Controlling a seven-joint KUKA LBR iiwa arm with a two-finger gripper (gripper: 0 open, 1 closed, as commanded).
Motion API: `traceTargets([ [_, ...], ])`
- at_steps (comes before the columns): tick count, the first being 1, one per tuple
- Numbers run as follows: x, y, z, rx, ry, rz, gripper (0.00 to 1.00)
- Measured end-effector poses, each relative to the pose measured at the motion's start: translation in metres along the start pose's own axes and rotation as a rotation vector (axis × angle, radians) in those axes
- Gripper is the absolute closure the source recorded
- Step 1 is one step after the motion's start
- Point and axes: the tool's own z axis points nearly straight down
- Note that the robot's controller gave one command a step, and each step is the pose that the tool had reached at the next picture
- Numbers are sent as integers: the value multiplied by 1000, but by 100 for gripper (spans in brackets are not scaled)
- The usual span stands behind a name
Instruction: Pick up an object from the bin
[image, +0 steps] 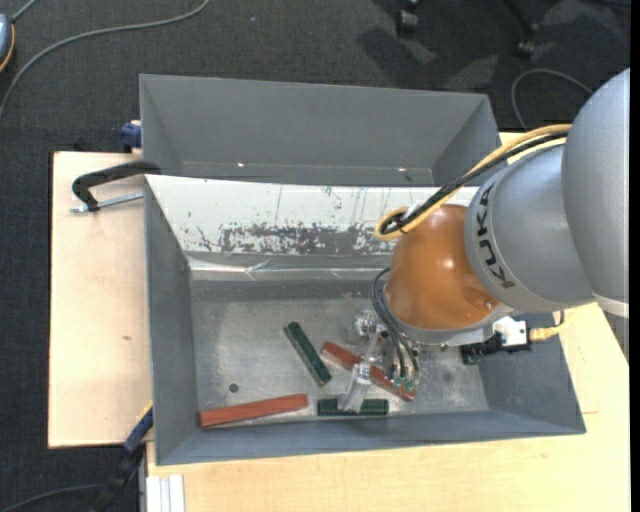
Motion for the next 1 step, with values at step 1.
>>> traceTargets([
  [1,0,1,-1,-1,-2,-1,0],
])
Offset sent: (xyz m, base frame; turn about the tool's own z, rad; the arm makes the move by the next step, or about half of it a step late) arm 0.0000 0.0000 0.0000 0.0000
